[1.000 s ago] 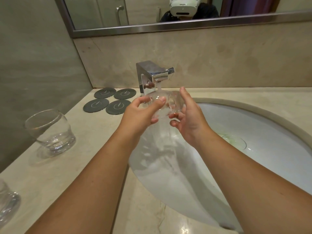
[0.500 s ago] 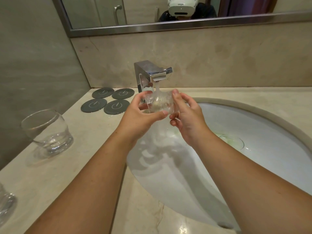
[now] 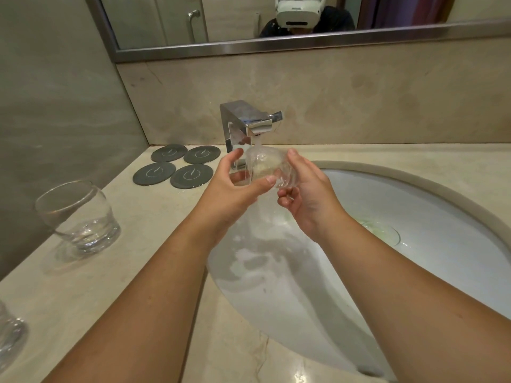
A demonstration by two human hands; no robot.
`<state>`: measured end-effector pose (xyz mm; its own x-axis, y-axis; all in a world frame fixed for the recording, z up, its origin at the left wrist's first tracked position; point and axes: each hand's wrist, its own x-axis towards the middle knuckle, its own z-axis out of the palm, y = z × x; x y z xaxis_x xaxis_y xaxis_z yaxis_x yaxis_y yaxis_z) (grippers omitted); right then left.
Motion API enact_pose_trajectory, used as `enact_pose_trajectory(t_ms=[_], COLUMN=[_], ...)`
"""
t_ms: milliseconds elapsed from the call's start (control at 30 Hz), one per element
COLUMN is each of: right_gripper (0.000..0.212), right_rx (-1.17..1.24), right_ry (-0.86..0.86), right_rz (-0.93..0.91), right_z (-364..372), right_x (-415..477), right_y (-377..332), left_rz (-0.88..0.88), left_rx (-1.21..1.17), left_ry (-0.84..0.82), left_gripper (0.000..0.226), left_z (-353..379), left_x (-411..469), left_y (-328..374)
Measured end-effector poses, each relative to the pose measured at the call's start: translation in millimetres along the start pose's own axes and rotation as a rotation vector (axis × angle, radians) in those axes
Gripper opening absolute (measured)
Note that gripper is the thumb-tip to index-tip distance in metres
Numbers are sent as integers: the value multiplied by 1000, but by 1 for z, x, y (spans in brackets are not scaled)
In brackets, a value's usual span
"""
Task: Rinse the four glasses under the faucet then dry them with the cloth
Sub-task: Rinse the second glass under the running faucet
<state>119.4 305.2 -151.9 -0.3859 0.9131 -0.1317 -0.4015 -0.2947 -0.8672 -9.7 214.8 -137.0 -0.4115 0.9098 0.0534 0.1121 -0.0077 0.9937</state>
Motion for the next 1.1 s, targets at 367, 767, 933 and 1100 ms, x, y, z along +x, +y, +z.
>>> enact_pose_trajectory(t_ms=[367,767,933,1100], right_gripper=[53,40,40,54], right_rx=[79,22,-65,-70], right_ry=[166,148,108,85], right_rz=[135,29,29,120], right_z=[-6,-4,-5,-7], right_x=[5,6,8,8], right_y=[-1,-1,-1,-1], left_rz=[66,-88,-17,47], left_rx=[288,93,-5,14], left_ry=[-15,31,97,47], left_gripper=[100,34,70,60], left_z=[7,37,32,27], left_x=[-5,8,10,10], left_y=[2,15,3,0])
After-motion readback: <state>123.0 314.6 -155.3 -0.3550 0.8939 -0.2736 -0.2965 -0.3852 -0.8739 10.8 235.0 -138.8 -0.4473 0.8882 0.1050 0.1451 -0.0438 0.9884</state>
